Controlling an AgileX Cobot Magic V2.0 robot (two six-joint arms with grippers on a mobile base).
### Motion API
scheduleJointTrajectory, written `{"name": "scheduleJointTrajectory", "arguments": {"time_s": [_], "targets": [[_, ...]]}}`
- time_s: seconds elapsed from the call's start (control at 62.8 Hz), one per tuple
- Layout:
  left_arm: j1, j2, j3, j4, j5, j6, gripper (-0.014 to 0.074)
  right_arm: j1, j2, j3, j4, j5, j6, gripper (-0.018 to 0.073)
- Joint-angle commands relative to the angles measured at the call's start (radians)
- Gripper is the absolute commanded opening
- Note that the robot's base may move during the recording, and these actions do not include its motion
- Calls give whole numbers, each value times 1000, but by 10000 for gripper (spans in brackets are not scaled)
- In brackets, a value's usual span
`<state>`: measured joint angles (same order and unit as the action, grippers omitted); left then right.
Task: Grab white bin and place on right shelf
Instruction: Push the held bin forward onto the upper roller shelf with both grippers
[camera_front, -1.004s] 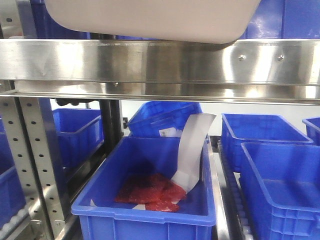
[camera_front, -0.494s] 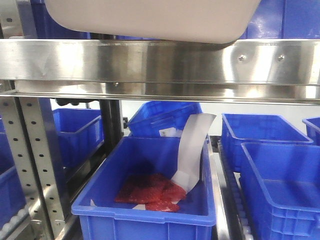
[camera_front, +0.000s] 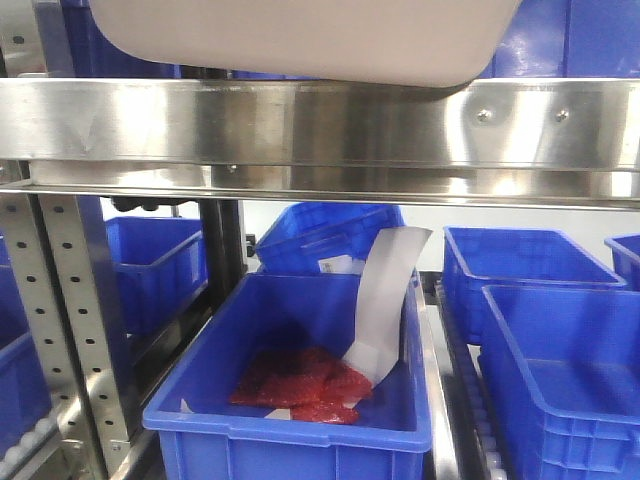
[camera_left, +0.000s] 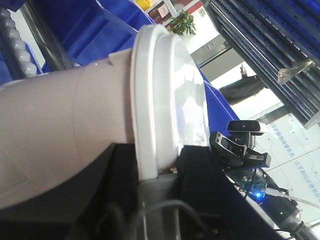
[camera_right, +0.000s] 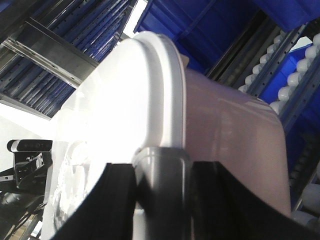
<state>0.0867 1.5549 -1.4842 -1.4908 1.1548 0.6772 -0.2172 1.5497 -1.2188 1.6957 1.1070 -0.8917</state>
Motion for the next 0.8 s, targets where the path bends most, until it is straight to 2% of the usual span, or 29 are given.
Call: {"name": "scheduleJointTrajectory", "arguments": {"time_s": [0.0, 0.096, 0.271, 0.494, 0.637, 0.781], "targets": [[-23, -44, -31, -67, 161, 39, -126, 17, -46, -33, 62, 102, -17, 139], [-23, -44, -31, -75, 156, 39, -126, 17, -46, -33, 72, 113, -15, 139], [-23, -44, -45, -116, 126, 39, -126, 17, -46, -35, 217, 145, -12, 139], [-23, -36, -149, -107, 21, 39, -126, 17, -45, -149, 216, 78, -6, 139], [-23, 1, -217, -102, -60, 43, -126, 17, -42, -226, 210, -38, -6, 139], [-23, 52, -232, -104, -104, 57, -126, 17, -35, -235, 188, -128, -7, 139]]}}
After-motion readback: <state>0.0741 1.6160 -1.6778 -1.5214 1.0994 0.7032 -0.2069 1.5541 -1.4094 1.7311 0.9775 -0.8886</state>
